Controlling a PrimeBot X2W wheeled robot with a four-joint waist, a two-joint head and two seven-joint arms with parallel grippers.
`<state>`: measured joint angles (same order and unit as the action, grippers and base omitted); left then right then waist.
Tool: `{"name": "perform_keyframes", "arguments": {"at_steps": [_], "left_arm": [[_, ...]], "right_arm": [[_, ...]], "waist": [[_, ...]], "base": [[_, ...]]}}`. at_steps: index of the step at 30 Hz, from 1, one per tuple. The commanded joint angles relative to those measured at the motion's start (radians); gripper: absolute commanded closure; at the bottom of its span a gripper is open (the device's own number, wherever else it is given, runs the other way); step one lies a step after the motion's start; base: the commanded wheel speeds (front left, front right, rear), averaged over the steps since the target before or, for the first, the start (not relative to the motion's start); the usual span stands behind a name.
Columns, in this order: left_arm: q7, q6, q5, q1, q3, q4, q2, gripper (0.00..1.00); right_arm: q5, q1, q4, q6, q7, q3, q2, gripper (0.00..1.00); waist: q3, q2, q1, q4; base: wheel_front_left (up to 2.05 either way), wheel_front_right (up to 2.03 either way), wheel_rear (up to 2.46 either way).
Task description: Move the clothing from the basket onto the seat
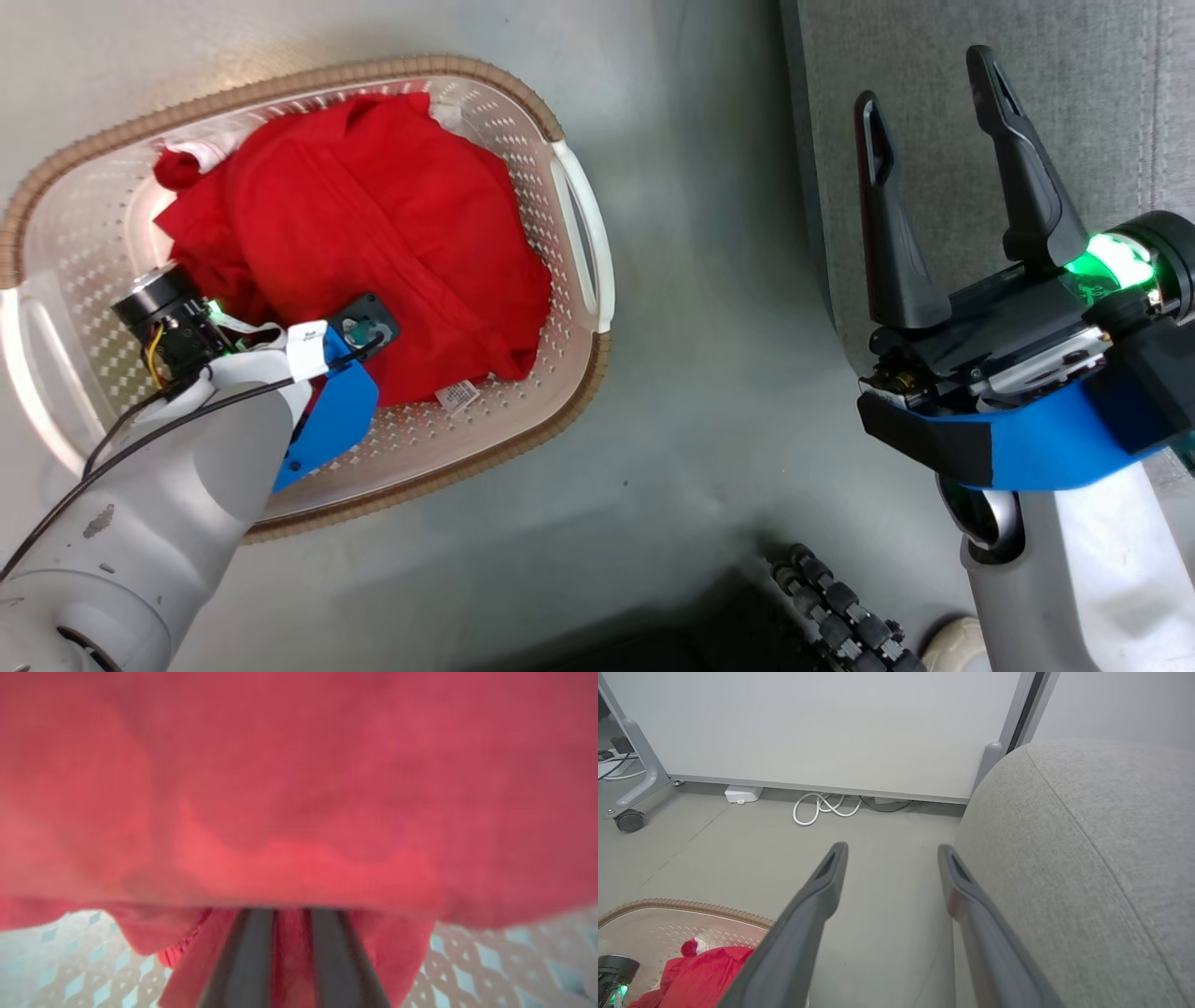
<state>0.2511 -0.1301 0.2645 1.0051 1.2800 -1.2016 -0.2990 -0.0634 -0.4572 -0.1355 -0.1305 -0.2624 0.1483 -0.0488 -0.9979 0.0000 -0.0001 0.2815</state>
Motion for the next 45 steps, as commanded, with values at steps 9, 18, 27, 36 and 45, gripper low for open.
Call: {"name": "perform_keyframes", "arguments": {"at_steps": [9,18,27,36,45], "left_arm": [[-0.081,0.000,0.034,-0.032,0.003,0.015,0.013,1.00],[-0.159,0.000,0.063,-0.058,0.003,0.011,0.034,1.00],[-0.225,0.000,0.113,-0.081,0.003,0.005,0.056,1.00],[-0.311,0.000,0.171,-0.103,0.002,-0.003,0.097,1.00],[-0.394,0.000,0.246,-0.126,0.002,-0.009,0.134,1.00]], "right_arm": [[0.015,-0.013,0.018,0.000,-0.004,-0.004,-0.003,0.00],[0.028,0.002,0.041,0.000,-0.004,-0.011,-0.003,0.00],[0.040,0.027,0.059,0.000,-0.004,-0.015,-0.003,0.00],[0.058,0.058,0.088,0.000,-0.004,-0.022,-0.003,0.00],[0.068,0.097,0.124,0.000,-0.004,-0.032,-0.003,0.00]], "waist": [[0.086,0.0000,0.0001,-0.041],[0.170,0.0000,0.0001,-0.076],[0.255,0.0000,0.0001,-0.107],[0.365,0.0000,0.0001,-0.150],[0.468,0.0000,0.0001,-0.187]], "base": [[0.00,0.00,0.00],[0.00,0.00,0.00],[0.00,0.00,0.00],[0.00,0.00,0.00],[0.00,0.00,0.00]]}}
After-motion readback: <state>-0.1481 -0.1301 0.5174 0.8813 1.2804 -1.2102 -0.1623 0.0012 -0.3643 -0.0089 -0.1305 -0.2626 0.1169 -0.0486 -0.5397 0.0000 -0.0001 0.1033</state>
